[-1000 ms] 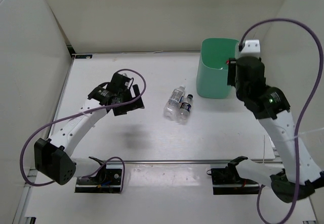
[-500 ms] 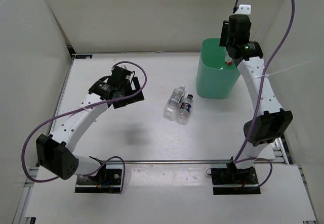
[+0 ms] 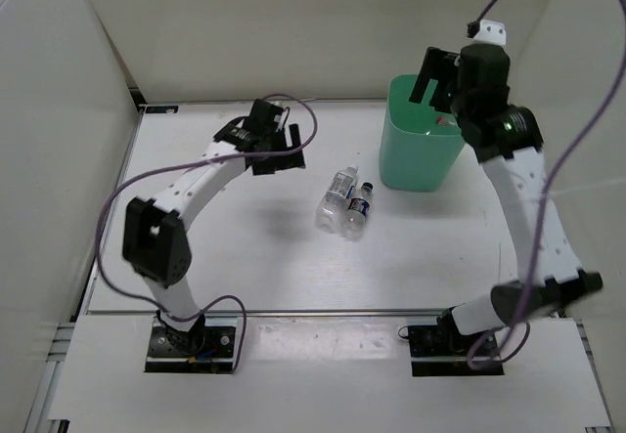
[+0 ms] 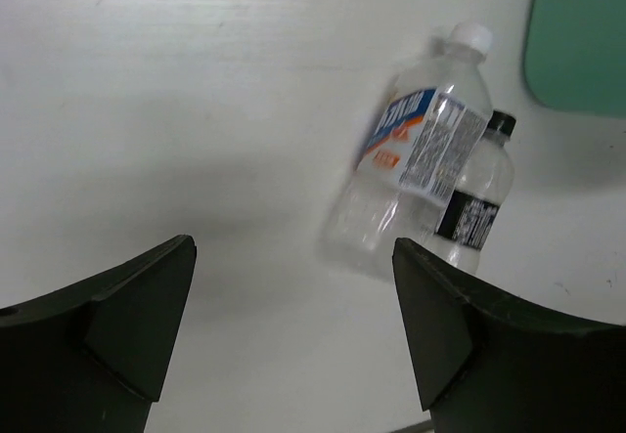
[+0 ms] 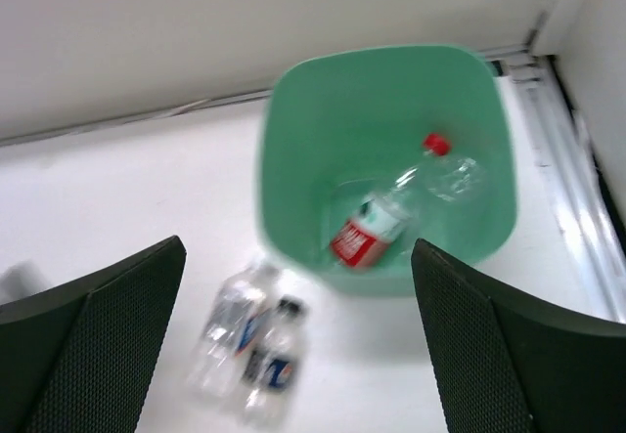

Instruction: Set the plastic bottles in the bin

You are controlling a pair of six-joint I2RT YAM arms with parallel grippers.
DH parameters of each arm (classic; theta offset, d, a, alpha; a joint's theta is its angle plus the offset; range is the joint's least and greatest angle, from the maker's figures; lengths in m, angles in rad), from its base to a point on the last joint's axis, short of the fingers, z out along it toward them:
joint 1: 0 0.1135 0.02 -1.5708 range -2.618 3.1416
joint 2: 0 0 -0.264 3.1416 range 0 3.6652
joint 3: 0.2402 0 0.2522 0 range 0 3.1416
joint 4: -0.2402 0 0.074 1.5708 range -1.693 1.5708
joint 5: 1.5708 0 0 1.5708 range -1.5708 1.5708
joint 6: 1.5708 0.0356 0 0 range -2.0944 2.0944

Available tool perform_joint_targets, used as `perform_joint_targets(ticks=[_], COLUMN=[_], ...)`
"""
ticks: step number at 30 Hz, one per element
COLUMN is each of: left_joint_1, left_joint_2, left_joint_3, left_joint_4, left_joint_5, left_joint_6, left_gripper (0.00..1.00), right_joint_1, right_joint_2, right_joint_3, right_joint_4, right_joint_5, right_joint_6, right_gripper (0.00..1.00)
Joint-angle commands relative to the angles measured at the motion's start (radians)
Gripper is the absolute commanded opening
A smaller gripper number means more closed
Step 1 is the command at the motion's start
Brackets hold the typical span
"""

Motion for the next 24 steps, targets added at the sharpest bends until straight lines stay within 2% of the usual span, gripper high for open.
perform_joint_targets(ticks=[1, 2, 4, 9, 17, 24], left_joint_1=[-0.003, -0.003, -0.003, -0.015, -0.087, -0.098], left_joint_2=[0.14, 0.176, 0.261, 0.368, 0.469, 0.534], left_joint_3=[0.152, 0.187, 0.269, 0.297, 0.349, 0.369], left_joint_4=[0.042, 0.042, 0.042, 0.063, 0.112, 0.132], left_joint_5=[0.118, 0.134, 0.186, 0.277, 0.391, 0.4], left_joint_6=[0.098, 0.119, 0.13, 0.141, 0.151, 0.151], left_gripper=[0.92, 0.92, 0.99, 1.0, 1.0, 1.0], right_joint_1=[0.087, 0.099, 0.122, 0.123, 0.132, 0.132], right_joint_2=[-0.198, -0.231, -0.326, -0.474, -0.555, -0.566], right_joint_3=[-0.087, -0.113, -0.193, -0.28, -0.32, -0.33], right_joint_4=[-0.033, -0.045, -0.069, -0.132, -0.22, -0.251], right_joint_5=[-0.033, -0.033, -0.033, -0.06, -0.037, -0.037], right_joint_6=[0.083, 0.092, 0.138, 0.197, 0.149, 0.129], right_gripper=[1.0, 1.0, 1.0, 1.0, 1.0, 1.0])
